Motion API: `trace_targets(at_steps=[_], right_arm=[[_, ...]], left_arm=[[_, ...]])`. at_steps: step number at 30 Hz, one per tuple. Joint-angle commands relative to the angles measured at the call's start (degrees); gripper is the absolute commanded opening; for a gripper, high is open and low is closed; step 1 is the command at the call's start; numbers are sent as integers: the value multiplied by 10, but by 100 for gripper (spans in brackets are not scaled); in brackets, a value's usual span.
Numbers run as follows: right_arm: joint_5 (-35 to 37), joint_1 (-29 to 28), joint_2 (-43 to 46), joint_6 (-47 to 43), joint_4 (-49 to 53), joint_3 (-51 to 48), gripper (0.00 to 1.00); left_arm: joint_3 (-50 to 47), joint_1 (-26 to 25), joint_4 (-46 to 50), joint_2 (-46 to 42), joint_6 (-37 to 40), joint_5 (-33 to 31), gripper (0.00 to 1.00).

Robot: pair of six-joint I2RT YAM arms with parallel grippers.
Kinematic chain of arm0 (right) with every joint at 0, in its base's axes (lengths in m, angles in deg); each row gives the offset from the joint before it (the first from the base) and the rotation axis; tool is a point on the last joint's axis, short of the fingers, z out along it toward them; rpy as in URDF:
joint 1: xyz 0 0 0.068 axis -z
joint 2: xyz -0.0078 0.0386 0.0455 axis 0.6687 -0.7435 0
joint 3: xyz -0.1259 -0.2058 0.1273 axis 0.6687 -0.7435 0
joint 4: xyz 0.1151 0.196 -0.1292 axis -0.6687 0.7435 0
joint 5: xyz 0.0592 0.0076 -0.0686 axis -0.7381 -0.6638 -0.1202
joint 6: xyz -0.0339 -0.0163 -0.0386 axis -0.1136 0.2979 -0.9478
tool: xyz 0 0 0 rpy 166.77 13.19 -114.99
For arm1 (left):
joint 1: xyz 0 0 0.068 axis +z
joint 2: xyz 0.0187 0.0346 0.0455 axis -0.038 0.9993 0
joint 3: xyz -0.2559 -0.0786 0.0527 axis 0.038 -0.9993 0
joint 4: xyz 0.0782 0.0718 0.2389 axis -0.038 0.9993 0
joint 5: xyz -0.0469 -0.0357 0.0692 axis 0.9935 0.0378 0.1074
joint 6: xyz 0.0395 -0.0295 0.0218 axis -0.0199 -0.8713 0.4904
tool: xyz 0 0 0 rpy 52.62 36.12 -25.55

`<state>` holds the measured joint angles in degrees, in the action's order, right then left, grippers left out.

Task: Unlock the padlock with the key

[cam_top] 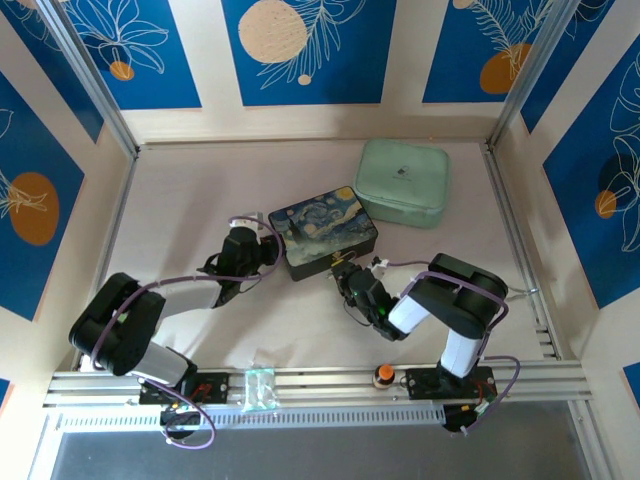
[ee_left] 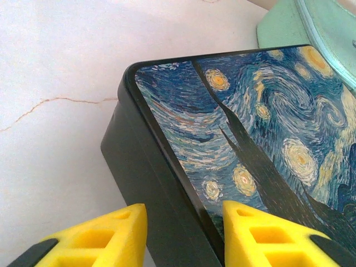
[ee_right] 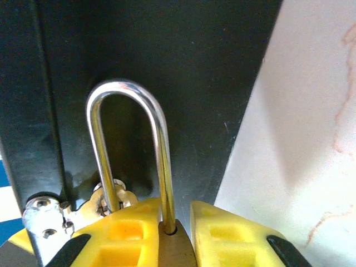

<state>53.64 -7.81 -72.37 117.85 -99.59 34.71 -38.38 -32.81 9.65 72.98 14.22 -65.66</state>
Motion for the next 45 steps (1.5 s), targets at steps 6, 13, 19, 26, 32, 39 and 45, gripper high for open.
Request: trace_targets(at_steps=[6,13,19,26,32,39,45], right_arm=[[52,0,45,-29,222,-45,18],[31,-7,35,-60,189,-45,22],[36,-21,31,-52,179,-64,16],[53,-40,69,-63,234,-56,11],[75,-59,109,-81,300,-49,18],[36,-52,66,-87,248,-39,20],[22,-55,41,-87,211,-38,24]], left_arm=[[-24,18,172,28,26,-48,38],[-20,18,174,29,25,-45,38],[-22,18,174,23,26,-44,38],[-21,18,174,23,25,-41,38],[-24,17,168,-9,13,-20,37],[-18,16,185,-111,-7,12,44],[-9,-10,176,-172,-19,55,73]])
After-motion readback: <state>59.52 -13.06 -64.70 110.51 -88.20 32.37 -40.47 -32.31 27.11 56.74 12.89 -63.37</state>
